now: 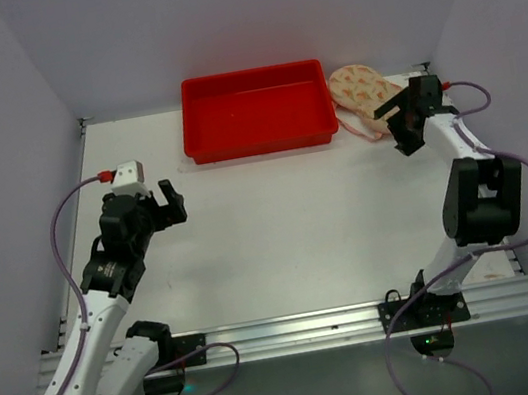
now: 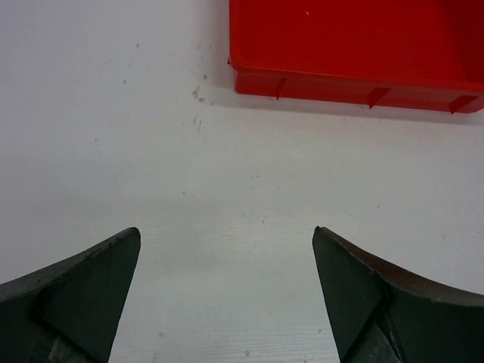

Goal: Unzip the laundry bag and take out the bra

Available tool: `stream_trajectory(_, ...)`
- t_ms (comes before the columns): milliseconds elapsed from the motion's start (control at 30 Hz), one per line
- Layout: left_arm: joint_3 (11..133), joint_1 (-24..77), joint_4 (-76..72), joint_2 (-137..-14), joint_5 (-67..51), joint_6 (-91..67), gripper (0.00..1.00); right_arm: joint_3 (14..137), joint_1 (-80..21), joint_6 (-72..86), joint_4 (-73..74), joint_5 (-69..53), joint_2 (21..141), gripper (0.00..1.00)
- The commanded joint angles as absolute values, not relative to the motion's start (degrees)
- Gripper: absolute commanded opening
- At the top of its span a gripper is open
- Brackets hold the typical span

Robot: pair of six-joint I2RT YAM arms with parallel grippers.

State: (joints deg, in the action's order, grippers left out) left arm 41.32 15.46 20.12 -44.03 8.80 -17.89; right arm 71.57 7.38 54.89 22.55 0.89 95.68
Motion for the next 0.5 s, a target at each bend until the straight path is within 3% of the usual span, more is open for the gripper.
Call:
stream_trajectory(0,41.13,14.77,16.17,-44.12,10.73,-16.52,1.00,77.07,8.52,63.53,18.72,6.06,100.53,0.99)
stream_trajectory(467,40.87,13.80,16.44,-46.67,9.49,-16.96,1.00,89.03,11.87,77.60,16.87,7.12,119.96,0.99)
